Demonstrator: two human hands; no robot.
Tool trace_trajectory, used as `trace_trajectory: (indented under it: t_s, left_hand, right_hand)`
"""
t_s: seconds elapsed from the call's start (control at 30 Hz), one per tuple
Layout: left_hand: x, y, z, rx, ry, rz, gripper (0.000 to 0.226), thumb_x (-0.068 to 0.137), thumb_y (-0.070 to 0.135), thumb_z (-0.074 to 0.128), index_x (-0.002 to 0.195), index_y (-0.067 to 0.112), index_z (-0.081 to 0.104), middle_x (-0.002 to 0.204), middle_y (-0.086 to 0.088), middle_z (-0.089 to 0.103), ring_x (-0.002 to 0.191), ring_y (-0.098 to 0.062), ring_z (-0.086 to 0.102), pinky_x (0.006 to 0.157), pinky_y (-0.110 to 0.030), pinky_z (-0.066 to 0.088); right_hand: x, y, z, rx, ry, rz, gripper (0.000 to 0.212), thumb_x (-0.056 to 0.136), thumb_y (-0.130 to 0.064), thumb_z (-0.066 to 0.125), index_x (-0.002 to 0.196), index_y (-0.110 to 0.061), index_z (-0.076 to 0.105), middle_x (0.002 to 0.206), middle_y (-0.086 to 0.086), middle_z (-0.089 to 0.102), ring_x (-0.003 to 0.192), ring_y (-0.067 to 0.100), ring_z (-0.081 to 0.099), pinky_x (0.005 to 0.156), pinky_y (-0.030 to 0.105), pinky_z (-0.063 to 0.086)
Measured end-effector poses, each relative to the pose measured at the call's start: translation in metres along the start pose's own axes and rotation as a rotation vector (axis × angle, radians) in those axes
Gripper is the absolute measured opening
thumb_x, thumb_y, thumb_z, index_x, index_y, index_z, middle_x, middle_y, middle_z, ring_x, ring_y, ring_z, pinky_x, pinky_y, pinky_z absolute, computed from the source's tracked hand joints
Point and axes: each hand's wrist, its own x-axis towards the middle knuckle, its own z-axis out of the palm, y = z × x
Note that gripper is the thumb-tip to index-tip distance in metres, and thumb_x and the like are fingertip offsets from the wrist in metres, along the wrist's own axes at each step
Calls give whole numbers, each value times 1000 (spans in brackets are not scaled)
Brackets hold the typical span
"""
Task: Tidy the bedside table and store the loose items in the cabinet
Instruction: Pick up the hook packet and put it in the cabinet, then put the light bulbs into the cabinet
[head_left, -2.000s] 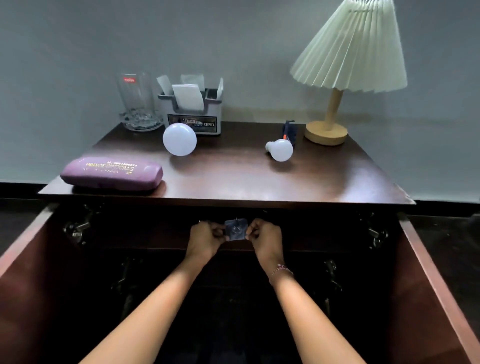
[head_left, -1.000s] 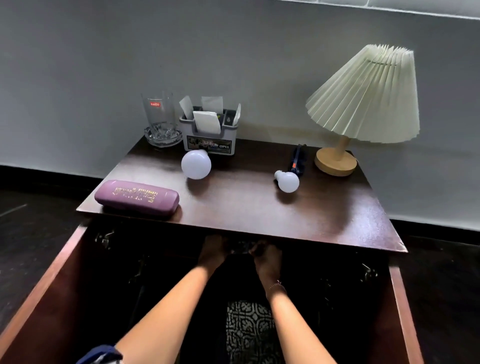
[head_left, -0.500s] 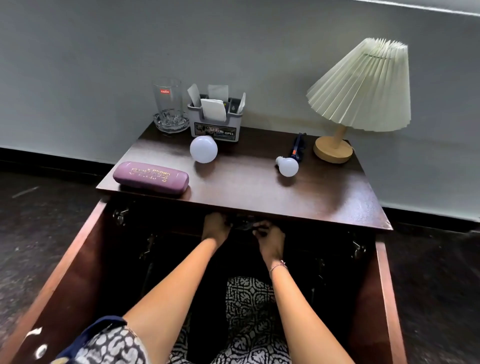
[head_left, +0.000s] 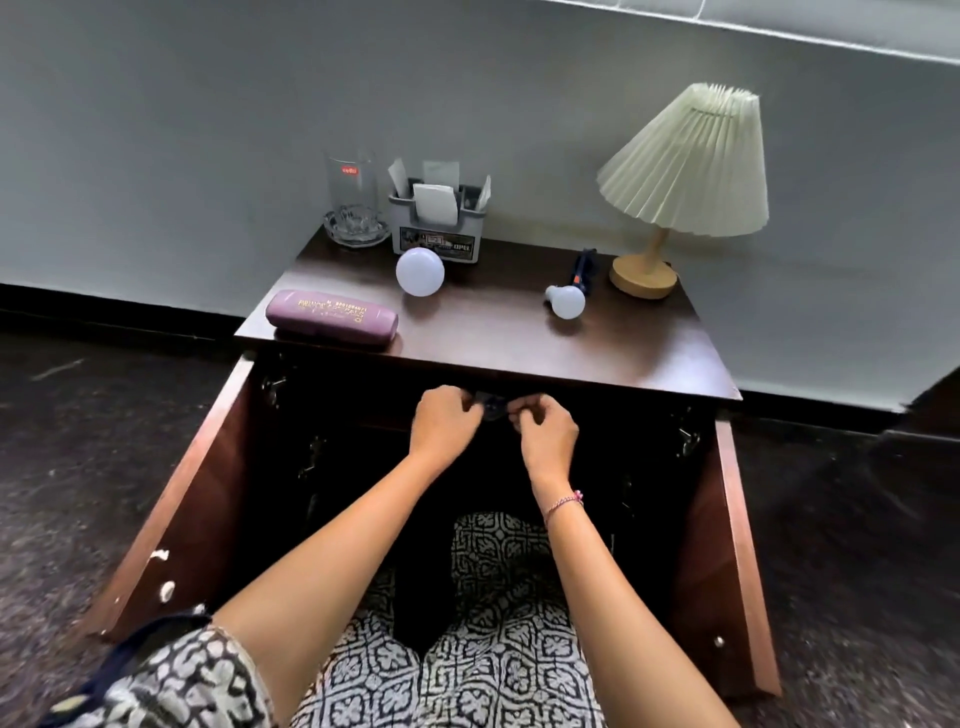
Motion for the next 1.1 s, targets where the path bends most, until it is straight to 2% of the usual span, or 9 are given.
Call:
trace_trajectory:
  t_s: [0.17, 0.33, 0.47, 0.57, 0.67, 0.77, 0.83, 0.93, 1.1]
  left_hand:
    - [-9, 15, -9, 61, 169, 155, 34, 88, 35, 51, 72, 11, 70, 72, -10, 71, 77, -28, 66, 70, -33, 48]
    - [9, 42, -17, 15, 259, 227, 34, 91, 33, 51, 79, 9, 71, 80, -11, 70, 75, -29, 63, 67, -34, 44]
    - [28, 69, -19, -107, 293, 273, 24, 91, 23, 53, 91, 9, 72, 89, -11, 70, 77, -28, 63, 72, -35, 47]
    - [42, 88, -13, -219, 266, 295, 23, 90, 15, 53, 104, 10, 71, 99, -9, 70, 84, -22, 65, 79, -29, 50]
    - [59, 103, -1, -301, 189, 251, 29, 89, 12, 53, 114, 6, 66, 113, -10, 68, 101, -20, 64, 88, -23, 50]
    - [75, 112, 12, -319, 88, 162, 35, 89, 11, 52, 122, 5, 60, 123, -11, 63, 112, -22, 60, 98, -29, 47]
    - [82, 115, 19, -329, 51, 114, 36, 88, 10, 50, 123, 4, 59, 124, -12, 63, 114, -24, 58, 100, -32, 46]
    - [89, 115, 26, -328, 51, 92, 33, 87, 8, 50, 117, 5, 63, 117, -14, 67, 108, -27, 61, 93, -29, 45]
    - [94, 113, 29, -339, 0, 81, 36, 87, 8, 50, 120, 10, 64, 118, -9, 67, 112, -20, 60, 95, -25, 43]
  right_hand:
    - [-10, -22, -7, 108, 87, -41, 33, 83, -4, 53, 63, -28, 64, 69, -7, 69, 71, 9, 69, 75, 31, 58]
    - [6, -46, -18, 198, 215, -80, 36, 85, -3, 51, 62, -28, 62, 65, -11, 67, 64, 8, 67, 67, 21, 55]
    - [33, -61, -28, 230, 311, -90, 29, 88, 0, 47, 76, -19, 66, 78, 1, 71, 71, 11, 66, 74, 26, 55]
    - [58, -64, -37, 187, 344, -84, 24, 88, 2, 49, 94, -11, 68, 99, 9, 71, 89, 16, 65, 85, 27, 52]
    - [86, -61, -42, 100, 268, -25, 31, 88, 3, 50, 113, -8, 63, 115, 9, 64, 98, 11, 59, 88, 20, 44]
    - [109, -59, -40, 48, 170, 22, 41, 88, 4, 48, 128, -4, 53, 129, 12, 58, 112, 18, 58, 92, 19, 41]
    - [120, -59, -37, 37, 118, 40, 46, 88, 5, 47, 133, -2, 47, 135, 13, 53, 119, 21, 55, 97, 21, 40]
    - [129, -56, -33, 22, 86, 44, 46, 87, 6, 46, 133, -2, 48, 134, 13, 55, 121, 20, 55, 102, 25, 40]
    - [129, -50, -32, 15, 97, 2, 43, 83, 8, 45, 119, -8, 63, 118, 9, 67, 107, 14, 60, 91, 18, 42]
